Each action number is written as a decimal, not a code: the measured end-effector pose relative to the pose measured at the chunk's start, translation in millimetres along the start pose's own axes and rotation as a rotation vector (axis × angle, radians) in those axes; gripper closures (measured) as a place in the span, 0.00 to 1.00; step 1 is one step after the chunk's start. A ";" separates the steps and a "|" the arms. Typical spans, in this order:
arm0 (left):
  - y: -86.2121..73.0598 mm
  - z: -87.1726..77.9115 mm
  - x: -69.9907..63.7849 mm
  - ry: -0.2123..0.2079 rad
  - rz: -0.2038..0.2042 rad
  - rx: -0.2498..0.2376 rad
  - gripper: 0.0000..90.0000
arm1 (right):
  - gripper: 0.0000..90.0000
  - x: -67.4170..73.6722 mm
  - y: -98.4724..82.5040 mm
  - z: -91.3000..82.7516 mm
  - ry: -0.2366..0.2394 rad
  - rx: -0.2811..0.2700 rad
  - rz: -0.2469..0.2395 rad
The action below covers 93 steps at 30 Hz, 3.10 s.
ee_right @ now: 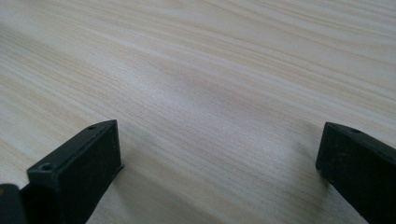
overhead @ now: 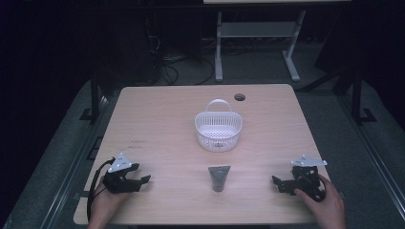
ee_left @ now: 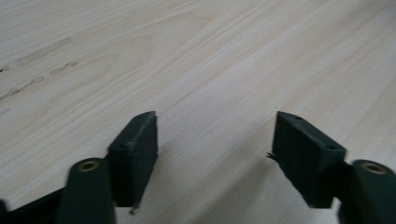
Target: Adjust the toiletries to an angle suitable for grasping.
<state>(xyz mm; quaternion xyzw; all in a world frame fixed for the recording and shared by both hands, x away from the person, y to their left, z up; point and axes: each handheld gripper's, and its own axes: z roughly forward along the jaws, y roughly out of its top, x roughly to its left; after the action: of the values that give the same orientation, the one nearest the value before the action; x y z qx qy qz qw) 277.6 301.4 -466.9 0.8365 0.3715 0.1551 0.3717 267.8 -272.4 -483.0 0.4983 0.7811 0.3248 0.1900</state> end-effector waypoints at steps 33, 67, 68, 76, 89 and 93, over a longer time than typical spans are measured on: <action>44.9 -24.4 -43.5 -0.175 0.014 0.003 0.99 | 0.00 0.0 0.0 0.0 0.000 0.000 0.000; 93.7 -23.9 -96.1 -0.311 0.115 0.002 0.99 | 0.00 0.0 0.0 0.0 0.000 0.000 0.001; 95.1 -23.9 -97.7 -0.315 0.116 -0.002 0.99 | 0.00 -0.1 0.0 0.0 -0.001 0.000 -0.001; 108.1 -23.7 -109.2 -0.341 0.139 -0.017 0.99 | 0.00 -0.1 0.0 0.0 -0.001 0.000 -0.001; 123.9 -20.3 -122.6 -0.376 0.165 -0.036 0.99 | 0.00 0.0 0.0 0.0 -0.001 0.000 0.000; 128.6 -17.4 -127.0 -0.386 0.171 -0.036 0.99 | 0.00 0.0 0.0 0.0 -0.001 0.000 0.000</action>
<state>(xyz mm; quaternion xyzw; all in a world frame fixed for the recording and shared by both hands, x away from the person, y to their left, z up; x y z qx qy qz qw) 247.6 159.2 -358.2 0.8725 0.2179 0.0296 0.4364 267.8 -272.5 -483.0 0.4984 0.7811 0.3244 0.1902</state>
